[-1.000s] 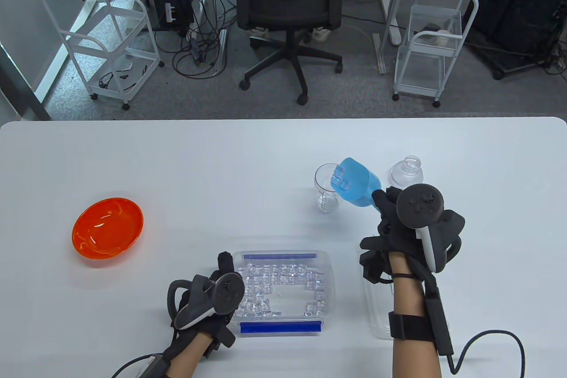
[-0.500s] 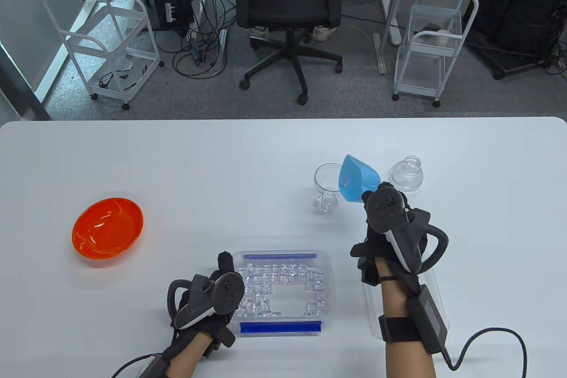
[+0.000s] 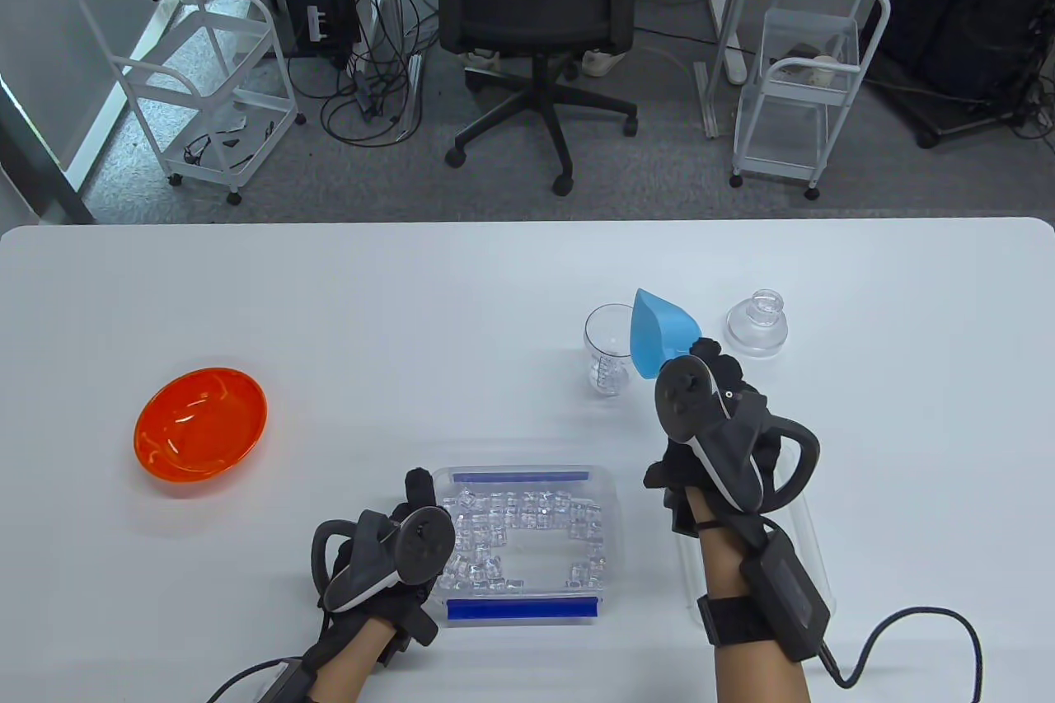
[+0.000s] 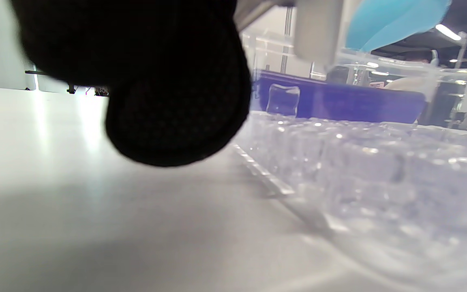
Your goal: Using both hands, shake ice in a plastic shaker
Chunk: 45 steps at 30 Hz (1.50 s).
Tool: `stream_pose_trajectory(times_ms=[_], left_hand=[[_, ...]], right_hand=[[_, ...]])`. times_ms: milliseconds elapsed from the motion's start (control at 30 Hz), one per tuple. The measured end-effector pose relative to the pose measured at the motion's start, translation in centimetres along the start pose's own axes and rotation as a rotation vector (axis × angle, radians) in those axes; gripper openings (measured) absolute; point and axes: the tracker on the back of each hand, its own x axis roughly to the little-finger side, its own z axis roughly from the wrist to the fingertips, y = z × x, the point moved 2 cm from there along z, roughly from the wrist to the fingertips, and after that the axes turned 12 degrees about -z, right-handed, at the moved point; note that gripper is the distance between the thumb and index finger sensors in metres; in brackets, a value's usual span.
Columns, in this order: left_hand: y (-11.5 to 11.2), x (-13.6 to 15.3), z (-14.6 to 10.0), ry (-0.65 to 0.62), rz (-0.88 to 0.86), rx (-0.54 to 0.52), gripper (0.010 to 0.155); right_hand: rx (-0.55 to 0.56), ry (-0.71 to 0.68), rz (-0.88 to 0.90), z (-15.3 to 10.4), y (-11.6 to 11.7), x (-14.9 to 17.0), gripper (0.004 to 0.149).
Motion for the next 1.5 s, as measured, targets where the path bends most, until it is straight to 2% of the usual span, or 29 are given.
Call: stream_pose_trajectory(times_ms=[200,433,633,833,933,1333,1500], left_hand=[[0.0,0.0,0.0,0.001,-0.001,0.000,0.061],[0.0,0.0,0.0,0.000,0.000,0.000,0.060],[0.0,0.0,0.0,0.003,-0.003,-0.002,0.060],[0.0,0.0,0.0,0.003,-0.004,-0.002,0.060],[0.0,0.0,0.0,0.003,-0.004,-0.002,0.060],[0.0,0.0,-0.1,0.001,0.000,-0.002,0.061],[0.0,0.0,-0.1,0.002,-0.002,-0.002,0.060]], right_hand=[[0.021,-0.055,0.033,-0.9,-0.4,0.1,0.052],[-0.005,-0.214,0.237,-3.2,-1.4,0.4,0.052],[-0.161,-0.352,0.269,-4.8,-1.9,0.3,0.052],[-0.436,-0.454,0.303,-5.9,-0.8,0.4,0.051],[-0.532,-0.472,0.280,-6.3,0.0,0.2,0.051],[-0.707,-0.432,0.108,-5.5,2.8,-2.7,0.050],[-0.737,-0.425,0.151,-5.1,3.9,-2.9,0.050]])
